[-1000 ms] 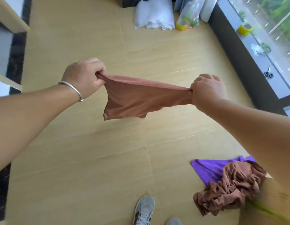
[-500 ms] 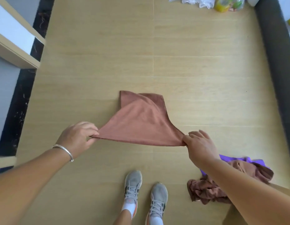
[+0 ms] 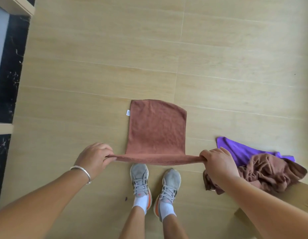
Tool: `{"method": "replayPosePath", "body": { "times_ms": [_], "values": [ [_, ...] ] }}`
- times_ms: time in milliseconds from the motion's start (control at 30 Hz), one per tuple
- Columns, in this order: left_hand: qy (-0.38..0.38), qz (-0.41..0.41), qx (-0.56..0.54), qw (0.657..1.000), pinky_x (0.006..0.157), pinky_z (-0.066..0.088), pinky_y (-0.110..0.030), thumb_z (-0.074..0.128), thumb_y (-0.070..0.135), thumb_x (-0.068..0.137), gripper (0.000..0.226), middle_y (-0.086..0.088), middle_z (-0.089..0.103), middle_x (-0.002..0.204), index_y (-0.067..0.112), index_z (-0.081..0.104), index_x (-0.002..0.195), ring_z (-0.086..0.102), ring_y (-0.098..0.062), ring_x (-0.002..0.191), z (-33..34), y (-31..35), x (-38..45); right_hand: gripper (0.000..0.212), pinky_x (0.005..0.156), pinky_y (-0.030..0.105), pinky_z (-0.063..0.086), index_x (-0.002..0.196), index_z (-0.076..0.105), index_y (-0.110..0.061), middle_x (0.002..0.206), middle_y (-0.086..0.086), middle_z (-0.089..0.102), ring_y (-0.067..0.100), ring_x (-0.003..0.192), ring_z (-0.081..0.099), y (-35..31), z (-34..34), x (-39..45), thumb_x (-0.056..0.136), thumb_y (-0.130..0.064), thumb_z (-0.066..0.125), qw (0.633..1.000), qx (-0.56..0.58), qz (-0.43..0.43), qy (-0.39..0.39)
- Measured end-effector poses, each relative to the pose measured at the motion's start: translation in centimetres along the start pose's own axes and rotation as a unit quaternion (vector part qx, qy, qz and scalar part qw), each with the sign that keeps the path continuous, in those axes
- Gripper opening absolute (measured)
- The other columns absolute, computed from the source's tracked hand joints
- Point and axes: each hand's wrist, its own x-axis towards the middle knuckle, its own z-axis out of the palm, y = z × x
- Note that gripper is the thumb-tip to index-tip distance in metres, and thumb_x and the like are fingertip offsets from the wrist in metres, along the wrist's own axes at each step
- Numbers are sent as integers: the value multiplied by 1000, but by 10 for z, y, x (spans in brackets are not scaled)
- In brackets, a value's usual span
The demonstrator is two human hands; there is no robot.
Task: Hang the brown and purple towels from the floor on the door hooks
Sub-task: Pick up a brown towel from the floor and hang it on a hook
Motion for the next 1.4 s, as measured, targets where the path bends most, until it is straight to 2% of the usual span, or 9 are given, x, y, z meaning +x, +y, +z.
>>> {"method": "replayPosePath", "body": {
  "times_ms": [433, 567, 633, 700, 800, 1033, 1167, 1267, 1400],
  "values": [
    [50, -129, -12, 990, 85, 48, -39, 69, 30, 85, 15, -4, 66, 105, 16, 74, 85, 58, -29, 102, 99, -101, 228, 10, 71, 30, 33, 93, 65, -29, 87, 3, 70, 29, 86, 59, 15, 74, 231, 90, -31, 56, 983, 117, 126, 71],
    [70, -145, 0, 987, 101, 40, -43, 62, 24, 90, 36, -10, 54, 133, 13, 60, 124, 46, -32, 123, 151, -127, 311, 32, 90, 35, 37, 123, 55, -26, 117, 5, 61, 28, 110, 53, 20, 108, 326, 91, -23, 54, 984, 74, 136, 85],
    [116, -73, 3, 991, 108, 35, -45, 63, 23, 89, 58, -13, 39, 147, 10, 43, 141, 37, -32, 133, 176, -125, 330, 44, 105, 39, 33, 133, 48, -22, 132, 7, 51, 27, 123, 45, 16, 122, 352, 90, -20, 54, 987, 23, 42, 150],
    [125, 88, 68, 986, 111, 31, -47, 57, 32, 90, 62, -13, 33, 152, 13, 37, 145, 35, -30, 137, 207, -121, 331, 46, 109, 44, 34, 132, 51, -18, 135, 10, 52, 28, 127, 47, 7, 141, 362, 87, -21, 58, 963, -38, -153, 219],
    [82, 200, 158, 963, 114, 24, -49, 42, 52, 90, 68, -11, 27, 156, 18, 35, 148, 29, -25, 142, 265, -125, 311, 53, 109, 47, 37, 135, 51, -22, 143, 9, 48, 28, 131, 45, 3, 187, 362, 84, -40, 53, 916, -140, -336, 171],
    [24, 166, 232, 958, 113, 23, -54, 31, 62, 88, 74, -13, 23, 156, 19, 30, 149, 25, -29, 143, 279, -143, 321, 71, 118, 50, 13, 153, 16, -29, 161, 5, 8, 27, 148, 10, 8, 195, 370, 93, -65, 28, 924, -251, -289, 18],
    [27, 145, 252, 957, 117, 11, -51, 15, 65, 90, 73, -9, 13, 159, 25, 14, 151, 14, -25, 147, 260, -144, 356, 74, 119, 47, -4, 151, -9, -35, 161, 3, -13, 24, 148, -10, 7, 174, 396, 91, -68, 19, 941, -256, -216, 47],
    [61, 81, 271, 957, 117, -5, -48, -2, 70, 87, 73, -5, -8, 161, 34, -9, 150, -9, -21, 147, 243, -151, 399, 76, 120, 45, -3, 152, -6, -31, 162, 6, -9, 24, 148, -10, 8, 150, 427, 90, -69, 17, 950, -259, -144, 99],
    [122, 20, 208, 970, 117, 4, -47, 34, 54, 95, 65, -6, 5, 161, 32, 13, 152, 0, -22, 147, 215, -145, 432, 69, 119, 43, 1, 154, 3, -23, 162, 8, -3, 25, 148, -6, -3, 133, 448, 97, -54, 30, 965, -188, -73, 169]
  ]
}}
